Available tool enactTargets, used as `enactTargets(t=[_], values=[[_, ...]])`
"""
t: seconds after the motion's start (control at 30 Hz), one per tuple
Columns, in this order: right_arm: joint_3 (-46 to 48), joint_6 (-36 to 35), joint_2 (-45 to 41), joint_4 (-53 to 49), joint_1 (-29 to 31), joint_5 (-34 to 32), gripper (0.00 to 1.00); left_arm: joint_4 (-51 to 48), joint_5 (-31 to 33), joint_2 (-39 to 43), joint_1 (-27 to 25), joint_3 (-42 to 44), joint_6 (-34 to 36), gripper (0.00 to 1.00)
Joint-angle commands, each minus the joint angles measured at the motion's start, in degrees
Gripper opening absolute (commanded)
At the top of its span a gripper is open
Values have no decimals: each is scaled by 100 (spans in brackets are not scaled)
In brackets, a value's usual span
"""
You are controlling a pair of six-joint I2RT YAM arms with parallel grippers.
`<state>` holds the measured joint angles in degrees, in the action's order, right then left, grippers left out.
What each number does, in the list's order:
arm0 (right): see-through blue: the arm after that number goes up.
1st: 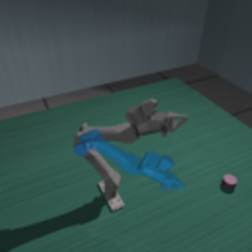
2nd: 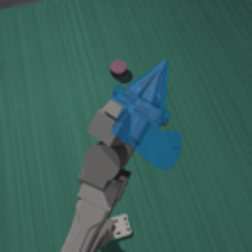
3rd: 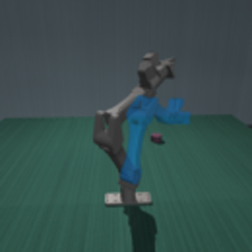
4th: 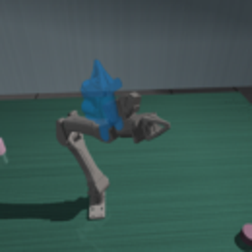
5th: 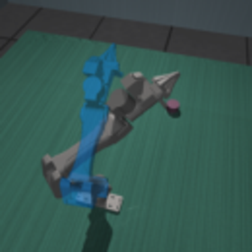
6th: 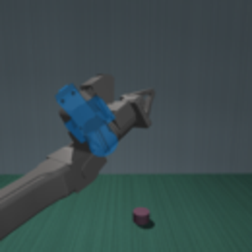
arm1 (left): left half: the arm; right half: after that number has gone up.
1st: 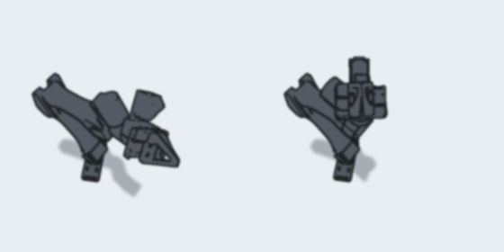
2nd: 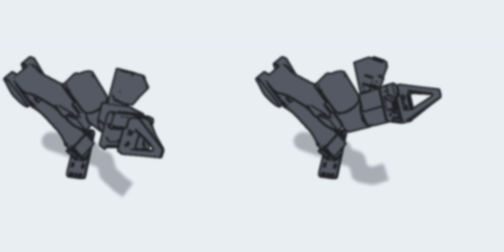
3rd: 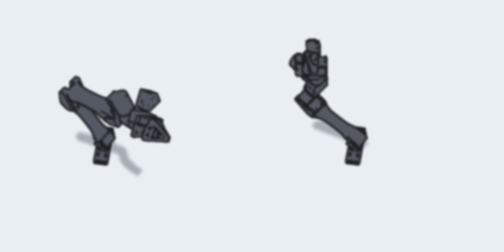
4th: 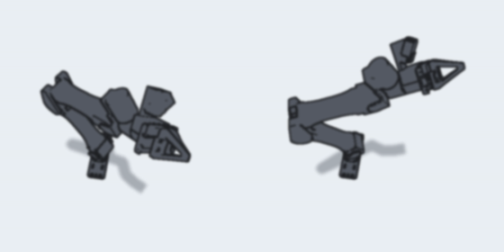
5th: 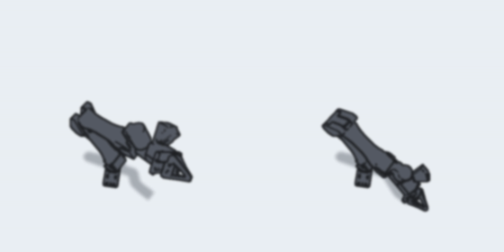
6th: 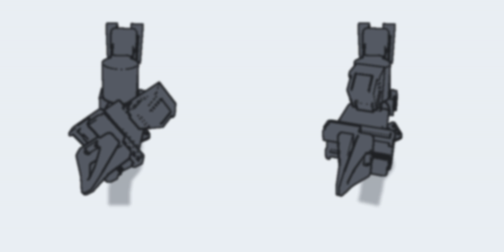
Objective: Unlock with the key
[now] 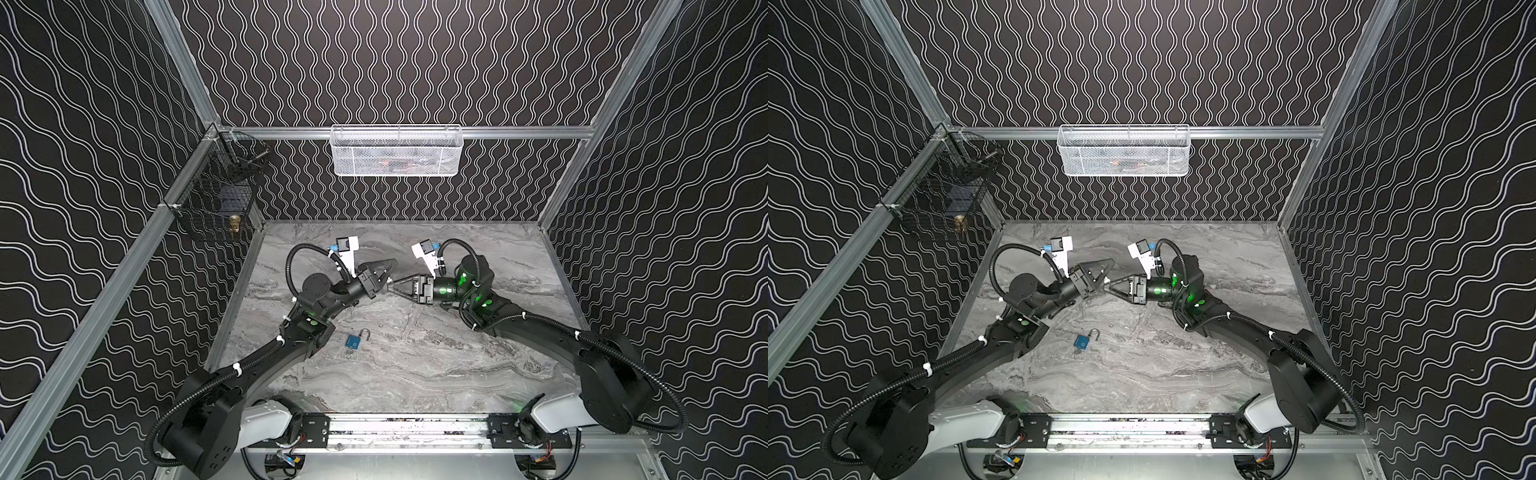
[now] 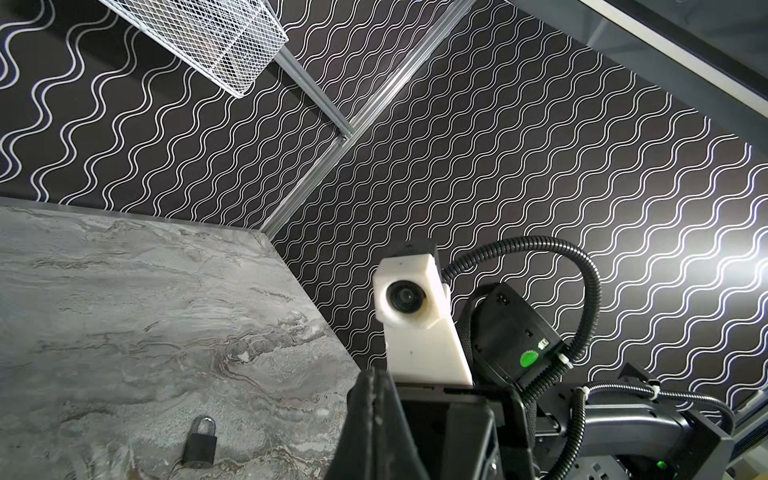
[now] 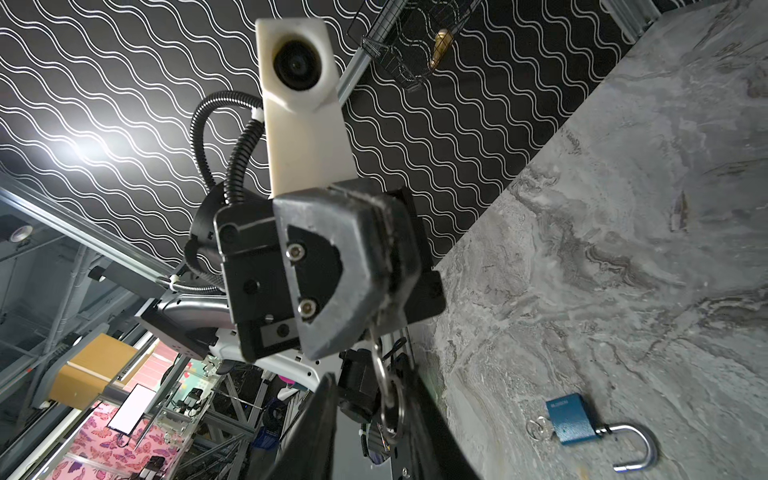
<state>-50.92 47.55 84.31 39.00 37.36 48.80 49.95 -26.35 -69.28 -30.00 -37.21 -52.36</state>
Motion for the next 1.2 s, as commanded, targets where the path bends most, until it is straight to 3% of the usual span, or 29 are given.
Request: enactTargets(t=[0.0,0.3,0.7,0.83,1.0,1.17], values=[[-50,114,56,417,9,-10,25,242,-90,42,-3,-55,60,0],[-60,184,68,627,10,-3,20,280,-103,46,-6,-31,60,0],[-19,269,91,765,14,-12,0,284,-88,15,-24,-38,32,0],[41,199,5,596,-5,-88,0,160,-57,104,-24,-72,65,1],[85,-263,-206,-119,-36,-201,0,-2,-30,252,-25,-163,59,40],[248,-593,-513,-770,-218,-170,0,-1099,362,577,-26,-313,276,57]])
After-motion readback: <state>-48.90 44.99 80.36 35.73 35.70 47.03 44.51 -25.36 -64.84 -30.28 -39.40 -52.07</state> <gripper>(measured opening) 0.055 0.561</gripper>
